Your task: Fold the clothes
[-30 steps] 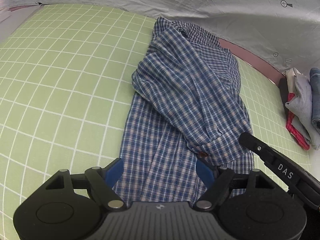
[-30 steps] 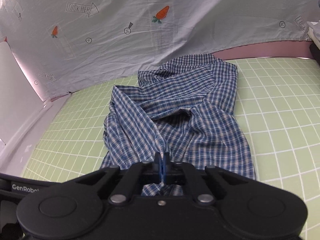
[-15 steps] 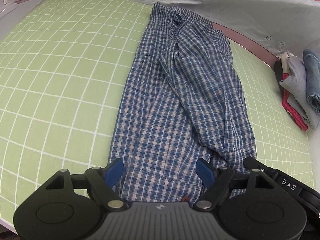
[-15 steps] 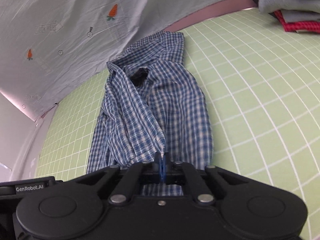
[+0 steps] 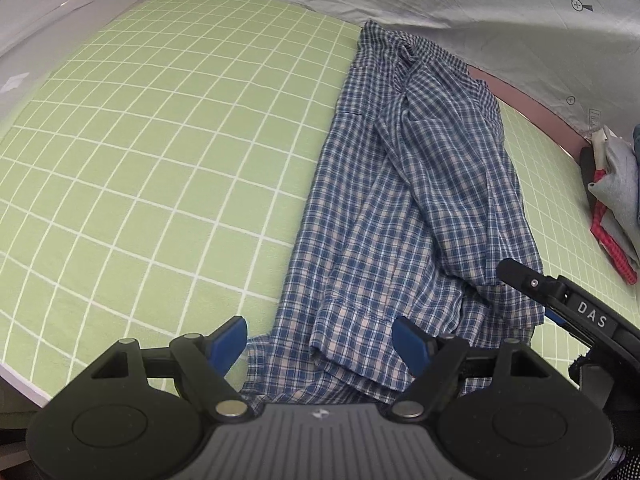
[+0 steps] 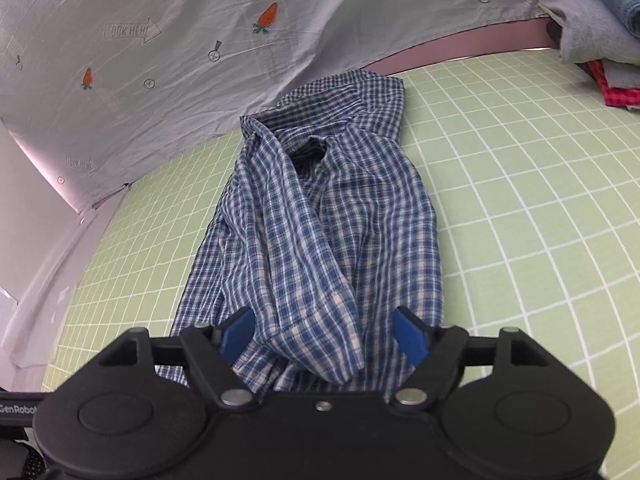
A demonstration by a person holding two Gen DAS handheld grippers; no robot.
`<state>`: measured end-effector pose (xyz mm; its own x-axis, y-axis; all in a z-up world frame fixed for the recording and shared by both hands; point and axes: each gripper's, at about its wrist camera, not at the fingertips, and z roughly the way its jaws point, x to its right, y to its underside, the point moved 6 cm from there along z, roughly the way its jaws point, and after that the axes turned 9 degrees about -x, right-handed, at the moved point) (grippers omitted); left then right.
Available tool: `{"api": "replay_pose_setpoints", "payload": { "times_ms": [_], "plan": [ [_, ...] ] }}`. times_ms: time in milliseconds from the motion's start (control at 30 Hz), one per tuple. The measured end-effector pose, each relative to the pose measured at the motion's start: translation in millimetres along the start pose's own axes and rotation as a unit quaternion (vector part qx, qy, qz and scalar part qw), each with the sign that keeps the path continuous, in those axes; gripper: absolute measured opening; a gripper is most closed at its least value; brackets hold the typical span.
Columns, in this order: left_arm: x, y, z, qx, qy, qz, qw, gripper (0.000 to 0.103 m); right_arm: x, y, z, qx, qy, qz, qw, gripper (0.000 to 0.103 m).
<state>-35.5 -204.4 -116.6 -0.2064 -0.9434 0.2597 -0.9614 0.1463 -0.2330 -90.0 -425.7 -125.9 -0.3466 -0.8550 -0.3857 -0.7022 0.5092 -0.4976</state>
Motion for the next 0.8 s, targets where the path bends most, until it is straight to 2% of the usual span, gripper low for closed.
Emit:
{"api": "replay_pose_setpoints", "payload": {
  "times_ms": [33,100,133,167,233,300,400,467,500,533,567,633,733,800],
  "plan": [
    [-0.5,1.2,-1.6,0.002,0.001,-0.002,1.0000,0.080,-1.0,-2.0,4.6,-0.006,-0.005,-0.004,1.000,0.076],
    [-0.5,2.0,-3.2,0.006,0.002,-0.002,1.0000,0.080,-4.1,-4.9,10.2,-0.017,-0.030,-0.005,0.999,0.059],
    [-0.3,1.9,-3.4,0.008,0.002,-0.002,1.0000,0.080,-5.9,-5.2,11.0,-0.023,-0.044,-0.003,0.999,0.033],
    [0.2,1.5,-3.9,0.009,0.001,-0.001,1.0000,0.080,-7.6,-5.2,11.5,-0.028,-0.056,-0.001,0.998,0.016],
    [1.9,1.4,-5.4,0.013,0.003,0.001,0.9999,0.080,-6.9,-5.5,7.0,-0.028,-0.088,0.024,0.995,0.009],
    [3.7,1.6,-5.8,0.015,0.009,0.002,0.9998,0.080,-0.9,-5.5,-1.3,-0.028,-0.150,0.084,0.985,0.006],
    [6.2,2.1,-3.8,0.014,0.013,0.006,0.9998,0.080,7.4,-7.8,-17.9,-0.015,-0.249,0.187,0.950,0.005],
    [8.1,3.8,-2.3,0.011,0.015,0.009,0.9998,0.080,13.9,-9.0,-33.4,0.006,-0.314,0.247,0.917,0.005],
    [9.0,4.9,-1.5,0.009,0.015,0.011,0.9998,0.080,18.3,-8.2,-40.3,0.017,-0.334,0.272,0.902,0.005],
    [9.6,6.4,-0.5,0.007,0.016,0.012,0.9998,0.080,23.5,-5.8,-44.9,0.026,-0.341,0.293,0.893,0.005],
    [9.8,8.4,0.8,0.004,0.016,0.013,0.9998,0.080,29.5,-1.0,-47.2,0.029,-0.333,0.306,0.891,0.005],
    [9.5,12.3,3.8,-0.004,0.014,0.016,0.9998,0.080,44.8,14.4,-42.0,0.018,-0.287,0.330,0.899,0.005],
    [8.0,18.3,6.8,-0.013,0.009,0.020,0.9997,0.080,68.6,50.3,-23.7,-0.037,-0.178,0.360,0.915,0.005],
    [6.9,20.8,7.1,-0.015,0.007,0.020,0.9997,0.080,75.9,70.3,-17.9,-0.064,-0.140,0.378,0.913,0.005]
  ]
}}
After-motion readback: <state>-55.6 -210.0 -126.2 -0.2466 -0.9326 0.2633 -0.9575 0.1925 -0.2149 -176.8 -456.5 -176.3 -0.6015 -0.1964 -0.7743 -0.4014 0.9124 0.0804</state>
